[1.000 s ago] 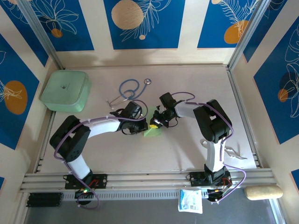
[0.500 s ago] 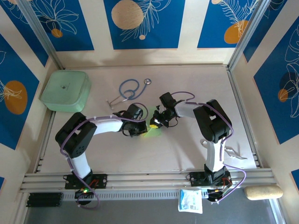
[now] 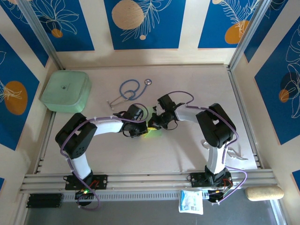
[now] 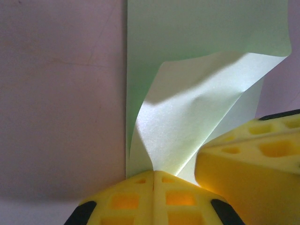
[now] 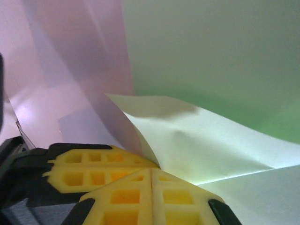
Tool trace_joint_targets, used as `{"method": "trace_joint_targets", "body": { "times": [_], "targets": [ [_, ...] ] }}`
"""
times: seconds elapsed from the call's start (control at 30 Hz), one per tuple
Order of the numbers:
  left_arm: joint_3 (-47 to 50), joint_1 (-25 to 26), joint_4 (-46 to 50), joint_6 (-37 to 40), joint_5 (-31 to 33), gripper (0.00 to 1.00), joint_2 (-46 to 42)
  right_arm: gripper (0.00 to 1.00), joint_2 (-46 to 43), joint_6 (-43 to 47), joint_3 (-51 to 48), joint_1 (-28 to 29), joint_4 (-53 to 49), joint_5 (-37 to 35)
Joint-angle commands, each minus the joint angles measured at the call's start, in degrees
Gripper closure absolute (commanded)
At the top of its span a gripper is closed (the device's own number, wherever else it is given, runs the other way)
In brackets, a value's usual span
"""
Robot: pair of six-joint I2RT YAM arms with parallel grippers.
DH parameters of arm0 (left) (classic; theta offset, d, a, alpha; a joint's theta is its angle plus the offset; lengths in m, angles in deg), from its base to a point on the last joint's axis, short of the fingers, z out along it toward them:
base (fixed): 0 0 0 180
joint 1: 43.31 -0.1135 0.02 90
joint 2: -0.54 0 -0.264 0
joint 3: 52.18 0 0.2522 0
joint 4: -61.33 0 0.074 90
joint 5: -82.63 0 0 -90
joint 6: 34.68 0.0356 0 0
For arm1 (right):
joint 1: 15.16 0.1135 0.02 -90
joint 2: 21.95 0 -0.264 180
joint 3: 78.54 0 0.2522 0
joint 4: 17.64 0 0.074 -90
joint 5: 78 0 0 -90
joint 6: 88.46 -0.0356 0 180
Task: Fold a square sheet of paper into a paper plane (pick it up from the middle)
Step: Fold the triangle a second time at the center of the table.
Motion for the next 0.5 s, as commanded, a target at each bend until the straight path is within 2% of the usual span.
{"method": "trace_joint_targets", "body": {
  "times": [0.0, 0.37, 0.47],
  "targets": [
    [2.1, 0.5, 5.5, -0.3, 2.0, 1.00, 0.7, 1.00, 1.1, 0.4, -0.8, 0.1, 0.6, 0.2],
    [1.3, 0.5, 1.2, -0.4, -0.1, 1.00, -3.7, 1.00, 4.8, 1.0, -0.8, 0.0, 0.7, -0.8],
    [1.4, 0.4, -0.3, -0.5, -0.2, 0.97, -4.2, 1.00, 4.9, 1.0, -0.8, 0.0, 0.9, -0.4]
  ]
}}
